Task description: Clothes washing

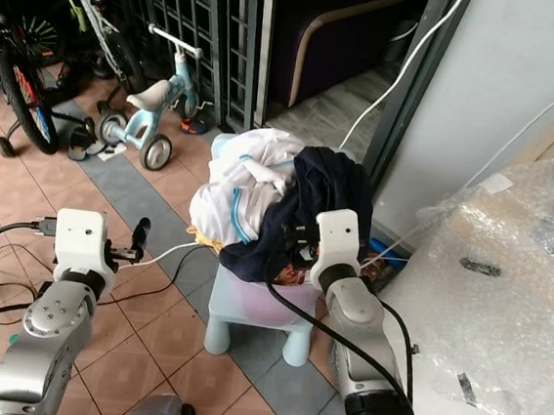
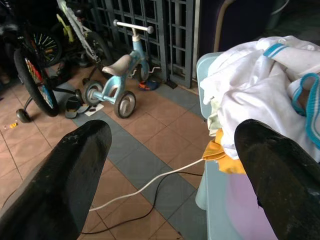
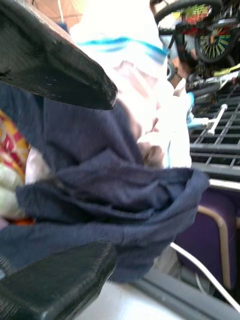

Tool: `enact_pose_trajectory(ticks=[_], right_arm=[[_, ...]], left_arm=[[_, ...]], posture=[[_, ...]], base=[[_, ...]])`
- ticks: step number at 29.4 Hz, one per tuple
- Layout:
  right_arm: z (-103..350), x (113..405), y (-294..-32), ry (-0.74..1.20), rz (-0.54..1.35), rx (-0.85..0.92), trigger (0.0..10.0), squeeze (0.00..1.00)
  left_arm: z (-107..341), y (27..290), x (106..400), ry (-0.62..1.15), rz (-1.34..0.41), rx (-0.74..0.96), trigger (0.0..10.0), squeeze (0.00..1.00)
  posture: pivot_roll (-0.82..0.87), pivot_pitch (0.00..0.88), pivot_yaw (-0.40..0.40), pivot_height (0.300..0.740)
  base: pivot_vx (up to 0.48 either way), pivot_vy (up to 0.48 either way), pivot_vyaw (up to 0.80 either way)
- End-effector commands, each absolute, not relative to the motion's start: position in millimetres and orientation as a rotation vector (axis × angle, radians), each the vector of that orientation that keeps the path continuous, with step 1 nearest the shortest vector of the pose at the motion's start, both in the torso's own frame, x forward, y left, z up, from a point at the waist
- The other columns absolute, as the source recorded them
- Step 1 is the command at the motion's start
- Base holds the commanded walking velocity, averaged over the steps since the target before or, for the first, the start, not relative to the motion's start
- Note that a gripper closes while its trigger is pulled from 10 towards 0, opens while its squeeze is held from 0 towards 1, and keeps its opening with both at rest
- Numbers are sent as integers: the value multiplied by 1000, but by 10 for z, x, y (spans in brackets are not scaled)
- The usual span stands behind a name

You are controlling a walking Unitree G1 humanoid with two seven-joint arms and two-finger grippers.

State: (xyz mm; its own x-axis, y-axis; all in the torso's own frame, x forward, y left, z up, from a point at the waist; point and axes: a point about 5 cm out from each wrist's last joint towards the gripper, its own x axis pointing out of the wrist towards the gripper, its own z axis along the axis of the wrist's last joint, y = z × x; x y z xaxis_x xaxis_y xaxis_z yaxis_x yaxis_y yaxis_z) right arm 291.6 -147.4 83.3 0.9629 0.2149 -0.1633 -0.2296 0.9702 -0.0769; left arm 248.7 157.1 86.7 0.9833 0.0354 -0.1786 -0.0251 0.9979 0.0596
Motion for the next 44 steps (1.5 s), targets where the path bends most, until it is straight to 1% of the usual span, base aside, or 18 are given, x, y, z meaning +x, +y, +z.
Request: enact_pose_trajectory(ticks=[1,9,22,27,32,36,37,39,44], right_arm=[[809,2932,-1526,173,198,-94,10000,0],[748,2975,-1542,229,195,-107,10000,0],[736,3095,-1552,264,208,-125,10000,0],[651,3135,-1527,328,252,-168,10000,0],[613,3229,-1421,361,309,-187,10000,0],[687,3358,-1245,333,380,-199,10000,0],[687,3358,-1245,333,380,-199,10000,0],[701,3404,-1158,341,409,-205,10000,0],[636,3424,-1121,388,408,-238,10000,0]], left_arm=[[912,1543,2503,164,13,63,10000,0],[910,1537,2513,166,9,61,10000,0],[908,1537,2515,171,15,62,10000,0],[907,1525,2489,183,10,56,10000,0],[916,1598,2395,195,44,86,10000,0],[921,1677,2272,211,76,98,10000,0],[921,1677,2272,211,76,98,10000,0],[926,1700,2168,226,90,104,10000,0],[945,1706,2059,244,94,108,10000,0]], posture=[[10,0,3,740],[8,0,8,740],[15,0,11,740],[43,7,6,740],[97,28,-7,740],[139,56,-19,740],[139,56,-19,740],[164,83,-28,740],[184,113,-30,740]], base=[[274,0,0],[287,0,0],[288,0,0],[0,0,0],[0,0,0],[0,0,0],[0,0,0],[0,0,0],[0,0,0]])
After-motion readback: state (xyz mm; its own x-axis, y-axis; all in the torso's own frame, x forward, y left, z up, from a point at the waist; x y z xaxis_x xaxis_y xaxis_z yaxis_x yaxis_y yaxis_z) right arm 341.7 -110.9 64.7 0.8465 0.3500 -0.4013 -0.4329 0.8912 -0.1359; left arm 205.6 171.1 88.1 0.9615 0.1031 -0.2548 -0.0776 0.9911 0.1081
